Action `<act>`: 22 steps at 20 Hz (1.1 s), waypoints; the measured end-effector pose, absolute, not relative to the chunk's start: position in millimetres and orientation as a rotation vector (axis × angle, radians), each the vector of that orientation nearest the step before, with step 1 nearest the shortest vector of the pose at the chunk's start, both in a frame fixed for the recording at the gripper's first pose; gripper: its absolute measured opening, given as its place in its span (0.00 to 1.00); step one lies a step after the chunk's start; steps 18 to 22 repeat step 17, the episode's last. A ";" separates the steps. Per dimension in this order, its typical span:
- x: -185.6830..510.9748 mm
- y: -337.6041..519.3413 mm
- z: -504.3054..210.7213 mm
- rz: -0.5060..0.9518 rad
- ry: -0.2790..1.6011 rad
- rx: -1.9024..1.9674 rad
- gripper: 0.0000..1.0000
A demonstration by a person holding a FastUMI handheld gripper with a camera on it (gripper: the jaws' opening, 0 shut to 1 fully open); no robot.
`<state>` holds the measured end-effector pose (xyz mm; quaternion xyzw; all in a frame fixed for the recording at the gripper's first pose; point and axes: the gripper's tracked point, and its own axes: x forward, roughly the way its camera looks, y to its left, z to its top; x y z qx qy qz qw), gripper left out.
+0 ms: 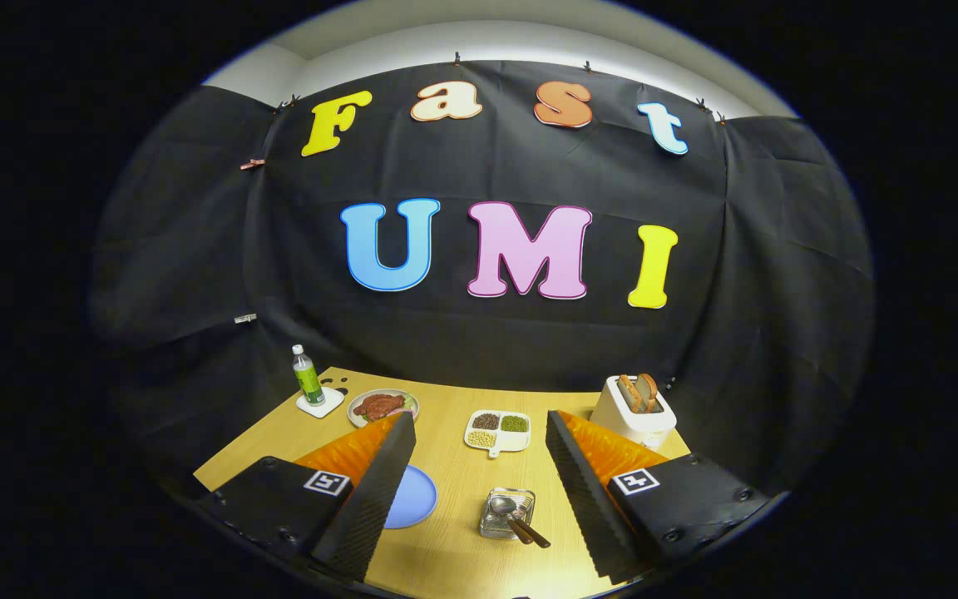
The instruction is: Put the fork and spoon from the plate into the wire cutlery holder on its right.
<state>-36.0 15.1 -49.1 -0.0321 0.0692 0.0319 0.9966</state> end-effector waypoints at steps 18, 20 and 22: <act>7.7 -1.4 -24.2 0.063 0.158 -0.007 0.98; 7.7 -1.4 -24.2 0.063 0.158 -0.007 0.98; 7.7 -1.4 -24.2 0.063 0.158 -0.007 0.98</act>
